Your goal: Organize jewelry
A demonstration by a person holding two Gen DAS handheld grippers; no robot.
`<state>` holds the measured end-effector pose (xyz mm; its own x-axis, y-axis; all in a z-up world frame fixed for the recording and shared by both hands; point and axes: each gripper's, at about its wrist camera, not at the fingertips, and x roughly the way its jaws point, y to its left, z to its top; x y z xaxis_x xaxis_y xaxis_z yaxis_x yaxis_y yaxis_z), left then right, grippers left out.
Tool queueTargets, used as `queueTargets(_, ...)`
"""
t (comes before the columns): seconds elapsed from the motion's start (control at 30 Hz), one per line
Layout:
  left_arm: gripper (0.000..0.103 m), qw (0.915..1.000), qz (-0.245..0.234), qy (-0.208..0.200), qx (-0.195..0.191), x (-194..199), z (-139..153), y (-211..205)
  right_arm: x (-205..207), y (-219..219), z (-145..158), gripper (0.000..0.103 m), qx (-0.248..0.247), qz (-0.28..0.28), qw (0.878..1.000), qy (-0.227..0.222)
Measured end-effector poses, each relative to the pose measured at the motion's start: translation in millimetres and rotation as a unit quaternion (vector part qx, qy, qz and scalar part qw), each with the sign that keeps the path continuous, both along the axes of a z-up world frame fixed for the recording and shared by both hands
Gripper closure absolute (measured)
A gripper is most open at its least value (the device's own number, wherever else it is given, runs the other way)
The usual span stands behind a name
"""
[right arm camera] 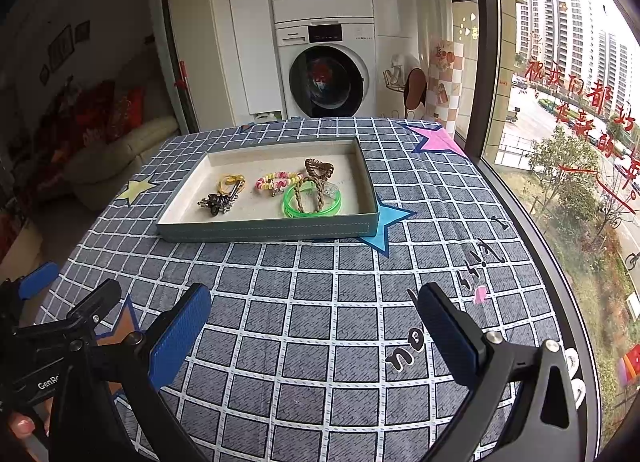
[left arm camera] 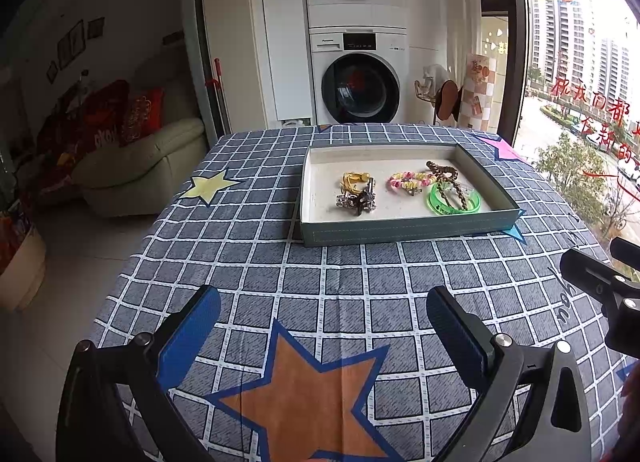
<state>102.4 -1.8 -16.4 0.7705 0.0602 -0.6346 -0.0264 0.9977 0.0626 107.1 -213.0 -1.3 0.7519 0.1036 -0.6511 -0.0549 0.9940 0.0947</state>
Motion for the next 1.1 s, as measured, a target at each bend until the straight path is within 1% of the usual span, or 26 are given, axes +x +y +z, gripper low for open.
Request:
queueTargets(0.27, 0.000, 1.0000, 0.002, -0.001, 0.009, 0.8, -1.5, -2.5, 0.1, 1.5, 0.5, 0.000, 0.000, 0.001, 1.000, -0.001)
queueTargets(1.1, 0.000, 1.0000, -0.005, 0.002, 0.004, 1.9, -1.5, -7.3, -1.6, -2.0, 0.2, 0.000, -0.001, -0.001, 1.000, -0.002)
